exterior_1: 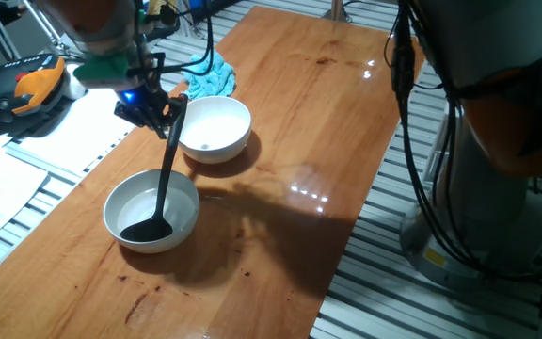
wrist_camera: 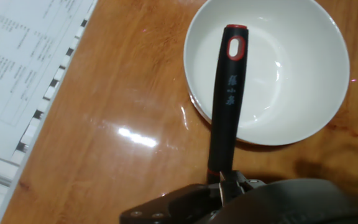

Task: Scoop water with a large spoon from one bowl to another

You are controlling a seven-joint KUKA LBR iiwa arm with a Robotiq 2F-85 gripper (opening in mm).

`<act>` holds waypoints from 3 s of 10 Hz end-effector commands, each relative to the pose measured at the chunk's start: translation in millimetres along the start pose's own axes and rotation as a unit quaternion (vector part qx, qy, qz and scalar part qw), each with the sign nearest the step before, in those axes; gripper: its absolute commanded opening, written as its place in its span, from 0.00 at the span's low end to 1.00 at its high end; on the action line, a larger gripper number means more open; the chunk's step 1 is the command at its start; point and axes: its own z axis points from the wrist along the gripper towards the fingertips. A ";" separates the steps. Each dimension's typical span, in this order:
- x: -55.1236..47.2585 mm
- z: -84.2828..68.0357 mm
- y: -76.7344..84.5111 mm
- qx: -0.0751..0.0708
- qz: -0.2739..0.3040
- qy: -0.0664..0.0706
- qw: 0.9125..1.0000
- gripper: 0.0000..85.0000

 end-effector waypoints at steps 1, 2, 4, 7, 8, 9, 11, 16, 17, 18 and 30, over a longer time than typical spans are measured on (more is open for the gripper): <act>1.3 0.2 2.8 0.000 0.003 -0.003 1.000 0.00; 2.0 -0.5 5.5 0.001 0.006 -0.006 1.000 0.00; -1.0 -3.7 8.1 -0.001 0.007 -0.001 1.000 0.00; -3.7 -3.0 10.3 -0.010 0.006 -0.001 1.000 0.00; -3.4 -3.3 10.3 -0.011 0.006 -0.002 1.000 0.00; -3.2 -3.5 10.4 -0.011 0.006 -0.001 1.000 0.00; -3.0 -3.4 10.3 -0.013 0.006 0.004 1.000 0.00; -1.3 -3.0 9.5 -0.021 0.011 0.007 1.000 0.20; -1.3 -3.1 9.5 -0.026 0.011 0.008 1.000 0.40; -1.3 -3.3 9.3 -0.031 0.012 0.005 0.999 0.40; 0.4 -2.8 7.6 -0.026 0.008 -0.009 1.000 0.40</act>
